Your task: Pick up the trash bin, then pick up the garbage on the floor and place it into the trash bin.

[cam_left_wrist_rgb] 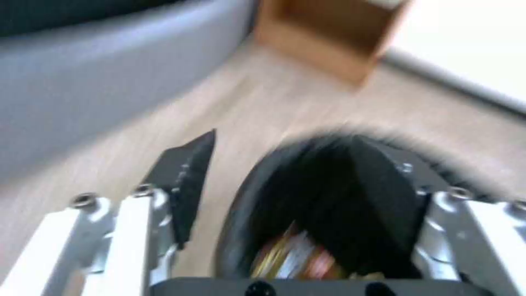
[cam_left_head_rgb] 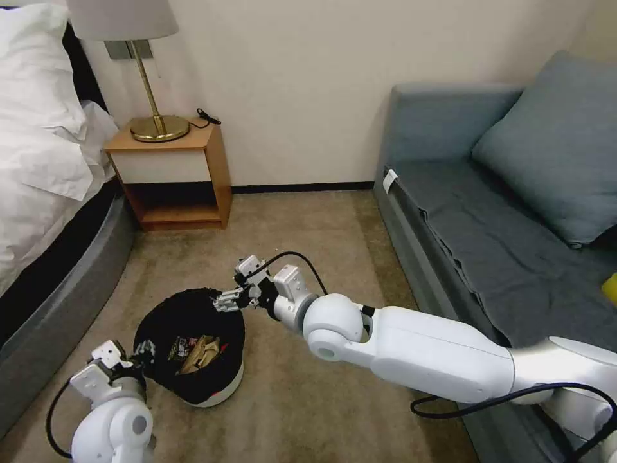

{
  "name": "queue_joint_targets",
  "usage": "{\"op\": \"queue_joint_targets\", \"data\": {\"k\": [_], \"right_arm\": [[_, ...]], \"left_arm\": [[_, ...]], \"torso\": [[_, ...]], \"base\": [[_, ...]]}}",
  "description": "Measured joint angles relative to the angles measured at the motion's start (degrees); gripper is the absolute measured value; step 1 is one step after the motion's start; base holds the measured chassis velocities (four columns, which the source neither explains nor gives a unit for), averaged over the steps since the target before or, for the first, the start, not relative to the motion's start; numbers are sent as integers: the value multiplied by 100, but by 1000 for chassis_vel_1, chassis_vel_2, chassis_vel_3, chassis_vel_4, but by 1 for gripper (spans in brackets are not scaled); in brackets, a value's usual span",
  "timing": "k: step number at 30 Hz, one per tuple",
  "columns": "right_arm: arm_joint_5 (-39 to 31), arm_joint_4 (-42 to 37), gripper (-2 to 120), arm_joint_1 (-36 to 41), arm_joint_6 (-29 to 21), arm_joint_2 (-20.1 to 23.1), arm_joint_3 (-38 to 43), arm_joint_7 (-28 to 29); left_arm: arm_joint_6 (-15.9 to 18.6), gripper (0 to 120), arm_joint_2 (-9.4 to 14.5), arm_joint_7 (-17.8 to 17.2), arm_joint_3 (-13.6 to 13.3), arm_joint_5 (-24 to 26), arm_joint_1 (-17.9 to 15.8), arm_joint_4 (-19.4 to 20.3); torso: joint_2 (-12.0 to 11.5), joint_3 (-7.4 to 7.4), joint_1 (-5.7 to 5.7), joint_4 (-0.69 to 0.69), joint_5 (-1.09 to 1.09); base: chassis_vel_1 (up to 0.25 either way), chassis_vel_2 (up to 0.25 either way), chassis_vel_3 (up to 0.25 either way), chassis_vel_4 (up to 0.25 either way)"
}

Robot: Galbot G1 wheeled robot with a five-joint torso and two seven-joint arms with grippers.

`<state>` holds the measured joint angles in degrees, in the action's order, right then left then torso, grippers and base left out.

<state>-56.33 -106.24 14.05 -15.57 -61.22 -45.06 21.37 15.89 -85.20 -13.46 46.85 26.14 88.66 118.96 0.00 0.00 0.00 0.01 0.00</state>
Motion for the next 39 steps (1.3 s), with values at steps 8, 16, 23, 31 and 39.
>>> {"op": "queue_joint_targets", "data": {"k": [8,16,23,31,39], "right_arm": [[195,-535,100,1118,521,558,1613,-71],[2021,-1570,100,3601,1044,883,4527,-224],[3889,-2237,100,5522,1124,287,6236,-54],[5042,-2571,100,6711,1191,-1078,6694,34],[5301,-2541,100,7124,1218,-1559,6585,-94]], "left_arm": [[-1365,99,105,1889,302,-426,226,25],[-1625,100,168,2115,77,-638,243,87],[-1644,100,171,1874,-299,-941,322,243],[-1612,100,176,1565,-618,-1198,425,358],[-1627,100,243,1527,-712,-1257,508,331]], "torso": [[0,0,0,-1,0],[1,-1,-1,-3,0],[1,-1,0,-3,3],[1,-1,-1,-2,-1],[1,0,-1,-1,-1]], "base": [[0,0,0,0],[0,0,0,0],[0,0,0,0],[0,0,0,0],[0,0,0,0]]}}
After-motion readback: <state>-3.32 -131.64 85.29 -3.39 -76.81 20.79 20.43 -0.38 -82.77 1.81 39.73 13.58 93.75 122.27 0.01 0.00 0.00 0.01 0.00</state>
